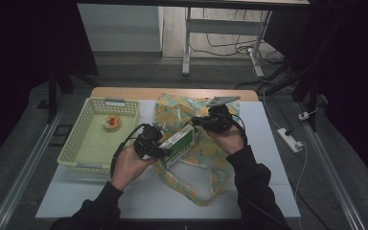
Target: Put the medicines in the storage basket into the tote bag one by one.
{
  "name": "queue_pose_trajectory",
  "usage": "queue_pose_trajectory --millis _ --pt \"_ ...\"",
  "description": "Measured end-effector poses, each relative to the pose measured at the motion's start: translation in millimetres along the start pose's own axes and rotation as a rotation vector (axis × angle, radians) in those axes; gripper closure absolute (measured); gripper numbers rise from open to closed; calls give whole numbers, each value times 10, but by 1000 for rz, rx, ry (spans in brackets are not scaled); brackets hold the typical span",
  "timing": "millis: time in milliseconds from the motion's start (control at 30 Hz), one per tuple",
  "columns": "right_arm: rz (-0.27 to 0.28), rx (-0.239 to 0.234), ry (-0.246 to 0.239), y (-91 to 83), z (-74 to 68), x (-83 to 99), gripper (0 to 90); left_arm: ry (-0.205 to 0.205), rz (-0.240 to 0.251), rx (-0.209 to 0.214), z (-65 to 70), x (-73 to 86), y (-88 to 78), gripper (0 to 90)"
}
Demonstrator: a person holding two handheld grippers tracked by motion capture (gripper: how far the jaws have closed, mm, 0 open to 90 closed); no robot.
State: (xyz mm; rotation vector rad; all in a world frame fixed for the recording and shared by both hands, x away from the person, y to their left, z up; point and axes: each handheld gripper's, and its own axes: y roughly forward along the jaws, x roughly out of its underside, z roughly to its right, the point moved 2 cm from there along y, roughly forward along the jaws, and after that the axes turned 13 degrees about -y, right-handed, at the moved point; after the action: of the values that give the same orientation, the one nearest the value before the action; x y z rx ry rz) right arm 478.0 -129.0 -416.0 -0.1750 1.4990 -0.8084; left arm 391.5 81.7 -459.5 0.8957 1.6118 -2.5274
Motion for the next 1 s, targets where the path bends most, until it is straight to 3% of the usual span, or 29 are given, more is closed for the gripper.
queue_pose_trajectory --millis 367,1000 --pt "9 -7 1 -9 -6 -12 900 1 15 -22 15 -161 110 620" --pt "7 -3 8 -8 12 -2 900 -28 72 -75 -92 -400 229 619"
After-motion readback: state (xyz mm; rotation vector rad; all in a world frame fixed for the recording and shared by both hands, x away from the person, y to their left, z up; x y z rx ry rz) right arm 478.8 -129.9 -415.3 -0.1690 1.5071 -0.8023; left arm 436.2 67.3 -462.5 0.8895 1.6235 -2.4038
